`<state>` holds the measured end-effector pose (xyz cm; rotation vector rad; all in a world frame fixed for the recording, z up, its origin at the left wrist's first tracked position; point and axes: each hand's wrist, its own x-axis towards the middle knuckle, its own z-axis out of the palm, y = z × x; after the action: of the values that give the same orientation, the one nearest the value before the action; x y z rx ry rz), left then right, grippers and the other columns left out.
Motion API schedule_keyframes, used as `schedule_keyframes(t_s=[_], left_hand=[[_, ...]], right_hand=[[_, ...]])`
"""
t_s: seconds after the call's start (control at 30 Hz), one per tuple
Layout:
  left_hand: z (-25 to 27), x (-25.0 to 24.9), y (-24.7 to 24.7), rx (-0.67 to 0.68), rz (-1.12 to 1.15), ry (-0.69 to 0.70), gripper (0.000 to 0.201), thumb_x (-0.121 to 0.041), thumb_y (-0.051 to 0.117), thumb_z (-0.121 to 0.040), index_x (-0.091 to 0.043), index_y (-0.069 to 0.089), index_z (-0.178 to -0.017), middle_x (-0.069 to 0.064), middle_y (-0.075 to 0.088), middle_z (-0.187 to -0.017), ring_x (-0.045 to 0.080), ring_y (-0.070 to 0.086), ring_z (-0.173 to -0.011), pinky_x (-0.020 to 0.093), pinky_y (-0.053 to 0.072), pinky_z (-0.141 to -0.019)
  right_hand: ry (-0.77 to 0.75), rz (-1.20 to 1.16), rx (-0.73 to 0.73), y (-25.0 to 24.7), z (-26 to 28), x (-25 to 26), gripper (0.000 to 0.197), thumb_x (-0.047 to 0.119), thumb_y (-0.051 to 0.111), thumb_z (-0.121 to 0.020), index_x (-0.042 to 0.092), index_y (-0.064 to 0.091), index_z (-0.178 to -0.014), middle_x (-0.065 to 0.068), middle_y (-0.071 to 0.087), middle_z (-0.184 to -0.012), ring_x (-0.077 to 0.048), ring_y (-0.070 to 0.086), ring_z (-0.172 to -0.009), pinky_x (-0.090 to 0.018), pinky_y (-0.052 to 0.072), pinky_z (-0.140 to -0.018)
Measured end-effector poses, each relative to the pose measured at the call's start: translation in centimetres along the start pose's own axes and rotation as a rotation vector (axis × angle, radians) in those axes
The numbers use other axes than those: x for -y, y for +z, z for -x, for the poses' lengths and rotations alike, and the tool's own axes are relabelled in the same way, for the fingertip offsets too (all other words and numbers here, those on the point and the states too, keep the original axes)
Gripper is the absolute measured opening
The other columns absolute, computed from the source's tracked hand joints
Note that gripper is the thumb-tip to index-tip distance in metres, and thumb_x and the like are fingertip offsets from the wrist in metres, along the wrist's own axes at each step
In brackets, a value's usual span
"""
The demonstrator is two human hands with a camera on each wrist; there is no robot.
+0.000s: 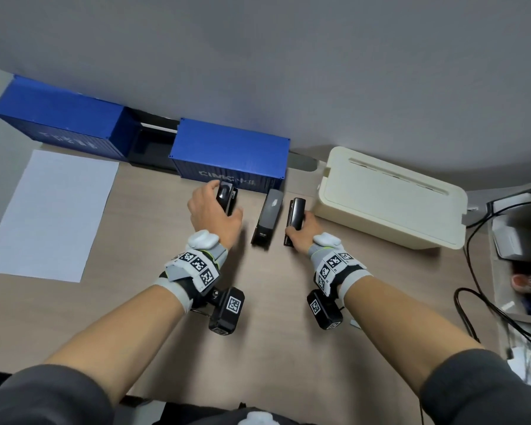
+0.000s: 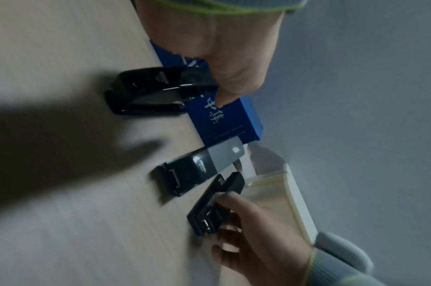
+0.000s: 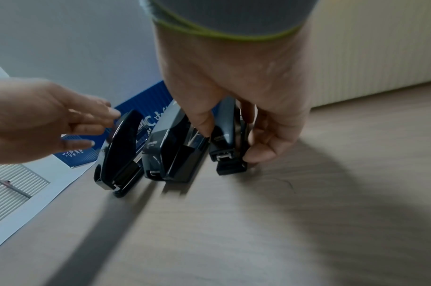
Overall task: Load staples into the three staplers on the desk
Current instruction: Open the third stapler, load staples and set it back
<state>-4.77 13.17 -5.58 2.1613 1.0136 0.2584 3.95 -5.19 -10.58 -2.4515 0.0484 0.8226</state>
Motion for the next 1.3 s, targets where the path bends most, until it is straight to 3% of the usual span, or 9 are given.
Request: schedule_keyframes(t_s=[0.13,0.3,0.5,0.57,0.67,0.77,1.0,1.2,1.3], left_hand=[[-1.0,1.5,0.5,0.243,0.016,-0.2,0.073,-0.022,0.074,-0.081,-0.017,0.039,-0.145,0.013,0.058,-0.134,0.036,0.055,-0.121,0.042,0.046,-0.098],[-0.9,2.5,-0.9,0.227,0.068,-0.273,0.04,-0.015,0.061,-0.08,-0.023,0.064,-0.119,0.011,0.071,-0.106,0.035,0.063,-0.091,0.031,0.045,-0.075],[2.2,2.8,-3.4,0.202,0.241,-0.278,0.019,-0.019,0.065,-0.071,-0.022,0.063,-0.09,0.006,0.066,-0.08,0.032,0.06,-0.076,0.031,0.044,-0.064],[3.6,1.8,-4.0,0.232,0.258,-0.226,0.021,-0.022,0.069,-0.068,-0.023,0.063,-0.087,0.003,0.067,-0.079,0.029,0.061,-0.075,0.031,0.048,-0.064],[5.9,-0.4,-4.3,0.319,0.277,-0.137,0.022,-0.024,0.077,-0.066,-0.023,0.066,-0.085,0.002,0.069,-0.081,0.028,0.065,-0.078,0.035,0.053,-0.071],[8.3,-2.9,-3.6,0.431,0.303,-0.084,0.029,-0.025,0.079,-0.063,-0.024,0.069,-0.091,0.004,0.073,-0.088,0.026,0.068,-0.083,0.035,0.055,-0.078],[12.7,-6.4,-2.0,0.52,0.429,-0.061,0.033,-0.01,0.079,-0.062,-0.022,0.072,-0.093,0.006,0.074,-0.088,0.03,0.069,-0.088,0.041,0.057,-0.08],[15.0,-7.8,-0.1,0.566,0.449,-0.061,0.051,-0.033,0.085,-0.054,-0.025,0.074,-0.103,-0.001,0.075,-0.09,0.023,0.071,-0.09,0.036,0.057,-0.083],[15.5,-8.0,0.1,0.614,0.477,-0.041,0.042,-0.035,0.085,-0.067,-0.021,0.074,-0.105,-0.001,0.075,-0.09,0.02,0.071,-0.086,0.032,0.055,-0.078]], right_hand=[[0.01,0.054,0.043,-0.5,0.5,-0.1,0.071,0.055,0.057,-0.072,0.019,0.041,-0.132,-0.009,0.057,-0.132,-0.032,0.059,-0.112,-0.044,0.047,-0.098],[-0.002,0.002,0.011,-1.7,2.1,-0.6,0.064,0.042,0.061,-0.081,0.019,0.041,-0.138,-0.008,0.059,-0.133,-0.03,0.059,-0.116,-0.039,0.045,-0.102],[-0.027,-0.175,0.061,-2.9,4.8,-1.3,0.004,0.023,0.061,-0.079,0.026,0.064,-0.077,0.0,0.068,-0.072,-0.023,0.067,-0.07,-0.035,0.056,-0.072],[-0.086,-0.226,0.093,-3.6,6.5,-0.4,0.016,0.02,0.058,-0.087,0.024,0.061,-0.072,0.001,0.062,-0.063,-0.018,0.059,-0.058,-0.027,0.047,-0.057],[-0.132,-0.355,0.189,-5.1,9.2,1.0,0.019,0.025,0.049,-0.097,0.011,0.063,-0.092,-0.005,0.064,-0.072,-0.016,0.058,-0.056,-0.021,0.038,-0.046],[-0.168,-0.416,0.286,-6.3,11.2,1.3,0.028,0.029,0.04,-0.1,0.01,0.06,-0.107,-0.008,0.069,-0.087,-0.021,0.066,-0.066,-0.023,0.04,-0.053],[-0.18,-0.565,0.322,-9.1,12.8,-2.7,0.024,0.019,0.034,-0.101,0.018,0.058,-0.1,-0.005,0.072,-0.095,-0.012,0.073,-0.068,-0.017,0.046,-0.056],[-0.198,-0.572,0.296,-11.0,13.4,-5.7,0.026,0.016,0.033,-0.102,0.01,0.056,-0.112,-0.007,0.071,-0.093,-0.01,0.072,-0.062,-0.013,0.045,-0.05],[-0.176,-0.593,0.282,-11.5,13.7,-6.7,0.029,0.016,0.032,-0.102,0.008,0.056,-0.115,-0.011,0.07,-0.097,-0.011,0.072,-0.062,-0.015,0.045,-0.052]])
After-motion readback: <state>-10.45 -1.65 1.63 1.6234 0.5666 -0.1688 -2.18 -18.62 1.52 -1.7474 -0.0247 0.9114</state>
